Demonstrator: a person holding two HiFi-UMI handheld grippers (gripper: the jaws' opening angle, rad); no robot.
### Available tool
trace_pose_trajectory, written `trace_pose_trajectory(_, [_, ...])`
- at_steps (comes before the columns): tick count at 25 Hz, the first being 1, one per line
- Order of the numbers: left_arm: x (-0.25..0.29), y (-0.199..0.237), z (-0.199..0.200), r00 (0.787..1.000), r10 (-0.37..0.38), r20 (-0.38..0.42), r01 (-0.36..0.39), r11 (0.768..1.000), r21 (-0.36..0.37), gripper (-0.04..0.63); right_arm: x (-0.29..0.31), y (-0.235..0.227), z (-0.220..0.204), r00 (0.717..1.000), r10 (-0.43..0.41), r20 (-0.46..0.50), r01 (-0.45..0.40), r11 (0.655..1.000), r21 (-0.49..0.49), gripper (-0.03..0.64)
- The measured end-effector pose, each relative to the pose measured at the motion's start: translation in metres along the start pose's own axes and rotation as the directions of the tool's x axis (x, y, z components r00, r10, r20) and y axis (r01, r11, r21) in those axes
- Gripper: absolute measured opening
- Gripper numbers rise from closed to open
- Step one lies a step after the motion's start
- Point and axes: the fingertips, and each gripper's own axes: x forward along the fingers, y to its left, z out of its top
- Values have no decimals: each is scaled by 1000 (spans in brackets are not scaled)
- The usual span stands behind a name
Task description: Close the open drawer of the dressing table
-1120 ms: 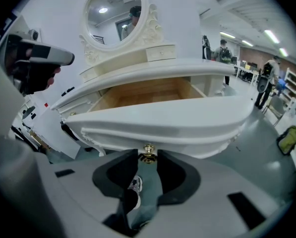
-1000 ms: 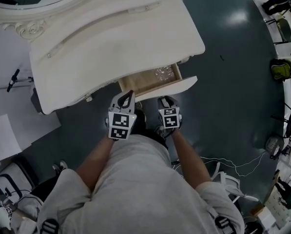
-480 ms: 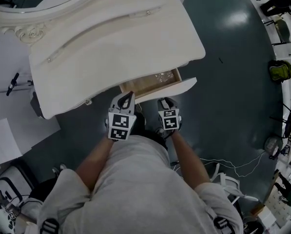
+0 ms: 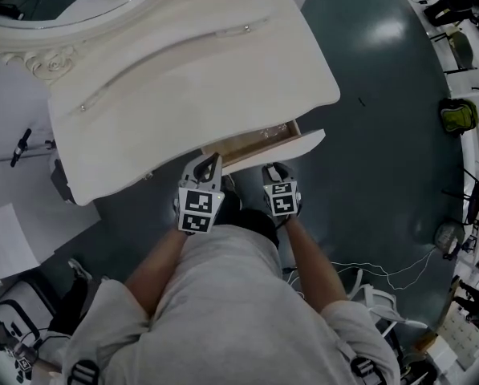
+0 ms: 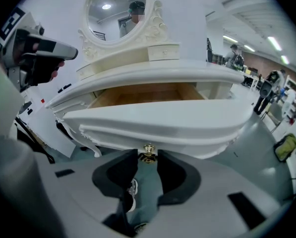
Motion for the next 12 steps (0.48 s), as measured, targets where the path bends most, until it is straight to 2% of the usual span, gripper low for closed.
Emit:
trace_pose_trajectory(4, [1, 5, 2, 1000, -3, 16, 3, 1000, 7, 8, 5, 0, 10, 1000, -2, -1, 2, 1000, -7, 132])
trace_pose_trajectory(12, [-9, 17, 2, 999, 24, 22, -23, 999, -43, 8, 9, 0, 18, 1000, -5, -13, 5, 1000, -14, 132])
